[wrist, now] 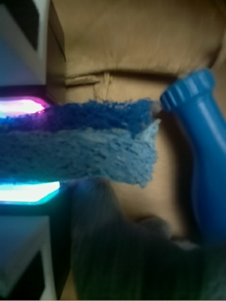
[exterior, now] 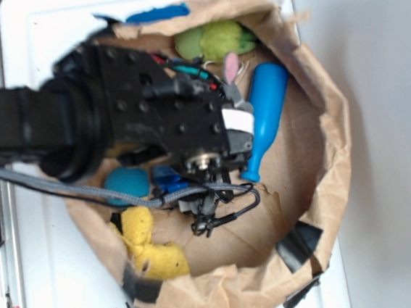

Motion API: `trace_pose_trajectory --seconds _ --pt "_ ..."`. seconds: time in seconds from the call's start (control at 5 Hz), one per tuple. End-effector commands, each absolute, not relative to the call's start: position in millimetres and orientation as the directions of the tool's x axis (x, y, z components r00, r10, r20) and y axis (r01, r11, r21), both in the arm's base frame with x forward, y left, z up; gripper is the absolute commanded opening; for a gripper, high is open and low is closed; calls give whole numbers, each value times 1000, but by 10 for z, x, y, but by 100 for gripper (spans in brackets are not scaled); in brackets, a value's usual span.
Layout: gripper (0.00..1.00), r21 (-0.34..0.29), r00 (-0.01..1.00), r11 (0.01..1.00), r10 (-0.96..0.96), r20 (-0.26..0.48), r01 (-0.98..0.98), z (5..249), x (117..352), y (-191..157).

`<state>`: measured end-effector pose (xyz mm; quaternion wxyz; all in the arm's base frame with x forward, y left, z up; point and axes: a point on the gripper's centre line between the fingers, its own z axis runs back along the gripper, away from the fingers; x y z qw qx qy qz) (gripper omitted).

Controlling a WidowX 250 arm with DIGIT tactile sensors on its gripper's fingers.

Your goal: Grab the blue sponge.

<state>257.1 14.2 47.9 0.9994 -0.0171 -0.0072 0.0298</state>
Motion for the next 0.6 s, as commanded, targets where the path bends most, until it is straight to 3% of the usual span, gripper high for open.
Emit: trace_pose_trajectory --seconds 0.0,0.2,0.4 --pt "0 11 986 996 -85 142 84 1538 2499 297" --pt "0 12 981 996 -88 174 88 1894 2422 357" --pt "0 -19 981 997 -66 180 71 2055 2393 267"
